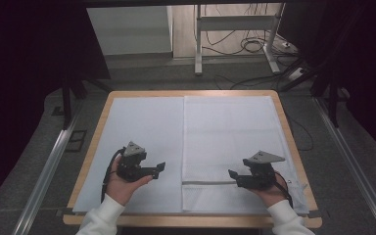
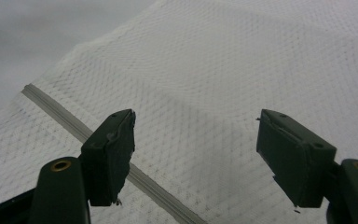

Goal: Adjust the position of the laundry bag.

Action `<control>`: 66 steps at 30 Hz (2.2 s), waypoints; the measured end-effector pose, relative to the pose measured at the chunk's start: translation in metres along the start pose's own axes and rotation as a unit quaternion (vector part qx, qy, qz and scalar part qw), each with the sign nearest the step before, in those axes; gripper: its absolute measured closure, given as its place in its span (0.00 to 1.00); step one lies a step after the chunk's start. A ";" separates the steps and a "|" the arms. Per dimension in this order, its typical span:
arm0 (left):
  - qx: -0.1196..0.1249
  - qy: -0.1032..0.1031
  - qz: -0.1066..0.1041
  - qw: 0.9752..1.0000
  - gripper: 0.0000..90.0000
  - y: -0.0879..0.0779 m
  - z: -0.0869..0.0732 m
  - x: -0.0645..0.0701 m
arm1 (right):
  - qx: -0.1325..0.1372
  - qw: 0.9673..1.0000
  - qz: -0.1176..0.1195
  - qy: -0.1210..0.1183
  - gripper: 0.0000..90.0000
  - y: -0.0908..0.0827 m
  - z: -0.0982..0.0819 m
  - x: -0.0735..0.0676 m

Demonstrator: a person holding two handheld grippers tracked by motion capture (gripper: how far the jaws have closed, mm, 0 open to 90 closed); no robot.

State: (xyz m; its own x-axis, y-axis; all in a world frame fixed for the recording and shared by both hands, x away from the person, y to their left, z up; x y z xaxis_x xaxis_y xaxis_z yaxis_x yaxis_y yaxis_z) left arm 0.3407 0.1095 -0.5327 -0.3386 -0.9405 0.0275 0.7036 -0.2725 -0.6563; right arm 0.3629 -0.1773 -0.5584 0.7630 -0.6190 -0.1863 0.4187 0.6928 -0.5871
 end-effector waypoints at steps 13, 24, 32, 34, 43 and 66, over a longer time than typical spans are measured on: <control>-0.020 0.008 -0.003 1.000 0.21 0.012 0.004 0.013 | -0.005 1.000 -0.008 0.002 0.30 0.000 -0.001 0.002; -0.039 0.010 -0.020 0.999 0.21 0.029 0.006 0.036 | -0.009 1.000 -0.016 -0.003 0.30 0.001 -0.002 0.003; -0.057 0.008 -0.019 0.998 0.21 0.043 0.003 0.043 | -0.009 1.000 -0.017 -0.002 0.30 0.001 -0.002 0.004; -0.061 0.004 -0.019 0.998 0.22 0.045 0.000 0.044 | -0.008 1.000 -0.017 -0.002 0.30 0.001 -0.002 0.004; -0.088 0.001 -0.032 0.996 0.23 0.056 -0.011 0.054 | -0.011 1.000 -0.017 -0.004 0.30 0.002 -0.003 0.003; -0.123 -0.034 -0.075 0.989 0.44 0.073 -0.019 0.066 | -0.007 1.000 -0.019 -0.004 0.30 0.000 -0.002 0.005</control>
State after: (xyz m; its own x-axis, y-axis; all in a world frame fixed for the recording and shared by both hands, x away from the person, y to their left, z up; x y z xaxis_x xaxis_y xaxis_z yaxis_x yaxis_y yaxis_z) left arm 0.3582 0.0309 -0.5932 -0.3787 -0.9070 0.1841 0.4717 -0.3603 -0.8048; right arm 0.3657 -0.1810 -0.5609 0.7510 -0.6411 -0.1579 0.4396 0.6640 -0.6049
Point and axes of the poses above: each handheld gripper's, and its own axes: y roughly forward along the jaws, z roughly out of its top, x roughly to its right, the point moved 10 cm from there along y, roughly forward along the jaws, and after that the axes turned 13 degrees about z, right-handed, at the moved point
